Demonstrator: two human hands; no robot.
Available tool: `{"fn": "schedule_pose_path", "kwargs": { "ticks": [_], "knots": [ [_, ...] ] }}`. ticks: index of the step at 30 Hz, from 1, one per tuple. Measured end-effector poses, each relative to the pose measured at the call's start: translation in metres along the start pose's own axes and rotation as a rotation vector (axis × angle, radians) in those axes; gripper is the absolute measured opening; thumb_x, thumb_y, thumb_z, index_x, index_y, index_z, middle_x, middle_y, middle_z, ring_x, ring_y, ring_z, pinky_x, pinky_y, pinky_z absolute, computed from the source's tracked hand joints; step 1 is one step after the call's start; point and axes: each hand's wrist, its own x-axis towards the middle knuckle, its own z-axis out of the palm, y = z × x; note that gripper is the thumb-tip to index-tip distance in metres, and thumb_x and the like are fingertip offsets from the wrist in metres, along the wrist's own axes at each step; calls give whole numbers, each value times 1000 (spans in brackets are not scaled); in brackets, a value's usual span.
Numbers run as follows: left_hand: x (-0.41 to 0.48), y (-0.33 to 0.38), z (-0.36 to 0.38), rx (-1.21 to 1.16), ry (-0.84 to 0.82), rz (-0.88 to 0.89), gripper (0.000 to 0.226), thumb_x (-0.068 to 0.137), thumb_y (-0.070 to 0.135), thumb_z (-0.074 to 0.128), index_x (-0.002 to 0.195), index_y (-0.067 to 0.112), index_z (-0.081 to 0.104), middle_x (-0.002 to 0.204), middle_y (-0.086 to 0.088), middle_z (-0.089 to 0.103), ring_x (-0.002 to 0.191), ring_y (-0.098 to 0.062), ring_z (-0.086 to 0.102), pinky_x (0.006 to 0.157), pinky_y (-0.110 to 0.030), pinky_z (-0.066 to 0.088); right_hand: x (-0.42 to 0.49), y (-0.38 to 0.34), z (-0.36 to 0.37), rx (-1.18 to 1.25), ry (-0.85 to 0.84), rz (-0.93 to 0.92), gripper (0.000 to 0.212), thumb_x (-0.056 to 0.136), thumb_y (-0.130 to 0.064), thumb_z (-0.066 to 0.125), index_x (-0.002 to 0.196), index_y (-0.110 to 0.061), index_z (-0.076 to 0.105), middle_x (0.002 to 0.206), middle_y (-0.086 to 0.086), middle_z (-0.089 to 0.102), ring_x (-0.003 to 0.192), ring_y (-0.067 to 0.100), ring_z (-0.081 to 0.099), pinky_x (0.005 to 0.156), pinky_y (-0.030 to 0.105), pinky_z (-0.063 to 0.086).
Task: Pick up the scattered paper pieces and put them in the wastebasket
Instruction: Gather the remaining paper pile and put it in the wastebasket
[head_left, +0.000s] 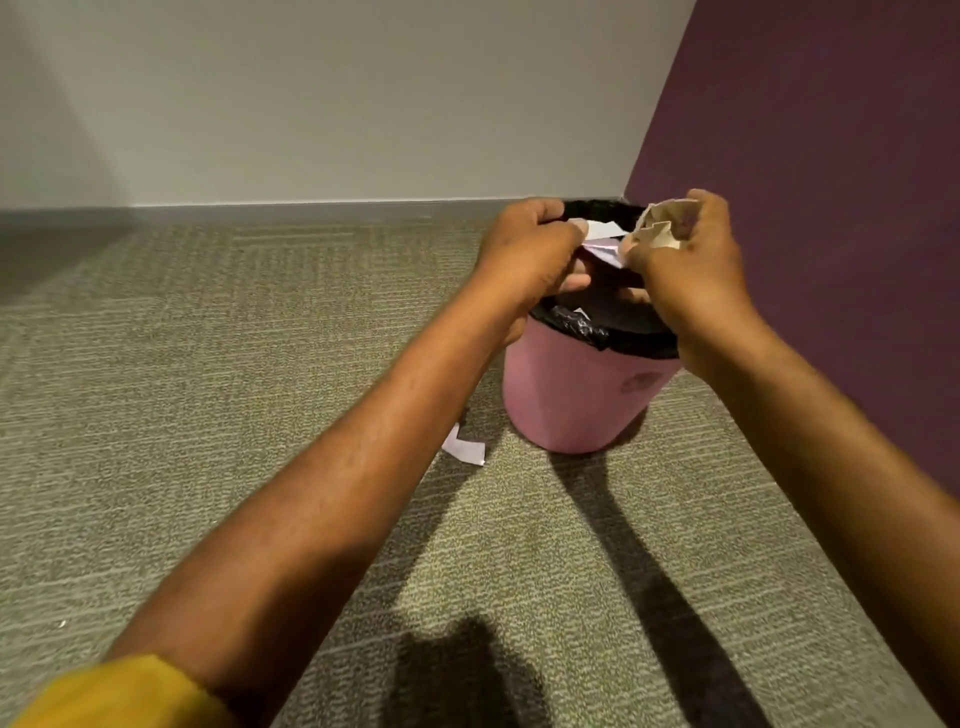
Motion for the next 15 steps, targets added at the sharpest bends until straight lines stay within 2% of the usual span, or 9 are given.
{"fn": "schedule_pose_path", "kwargs": {
  "ticks": [2,4,8,11,12,15],
  "knots": [
    [1,1,-1,16,-8,12,38,105,13,64,142,7,61,110,-10,71,94,-24,77,81,-36,68,3,3,-2,-26,-2,13,65,99,-13,72,154,-31,42,130,-11,54,112,12,63,63,25,62],
    [2,1,-5,18,-12,26,37,105,14,64,141,7,62,116,-11,71,99,-26,78,81,-36,68,5,5,-3,-40,-2,24,71,101,-12,71,160,-30,36,133,-10,48,103,9,63,61,24,61],
    [3,2,-17,-30,-15,63,34,104,11,64,138,8,63,121,-12,71,96,-27,80,82,-39,68,2,6,-1,-102,56,-28,62,98,-18,72,153,-31,46,137,-8,50,122,21,63,85,38,65],
    [4,-3,-37,-125,28,97,27,102,6,63,129,9,63,118,-16,75,89,-28,82,80,-40,68,-7,1,2,-143,128,-149,52,94,-28,73,143,-32,56,140,-9,56,120,13,63,98,42,61],
    [4,-8,-46,-141,52,99,25,102,5,61,127,9,63,116,-17,76,87,-28,81,79,-39,67,-11,-1,4,-132,145,-199,48,94,-28,73,140,-32,59,138,-10,59,116,9,65,97,41,62],
    [8,-34,-80,-41,147,61,21,104,6,59,125,10,63,115,-17,75,86,-27,77,79,-38,67,-30,-8,13,-18,120,-347,36,98,-22,71,133,-25,64,126,-11,68,102,9,75,80,37,67]
  ]
}}
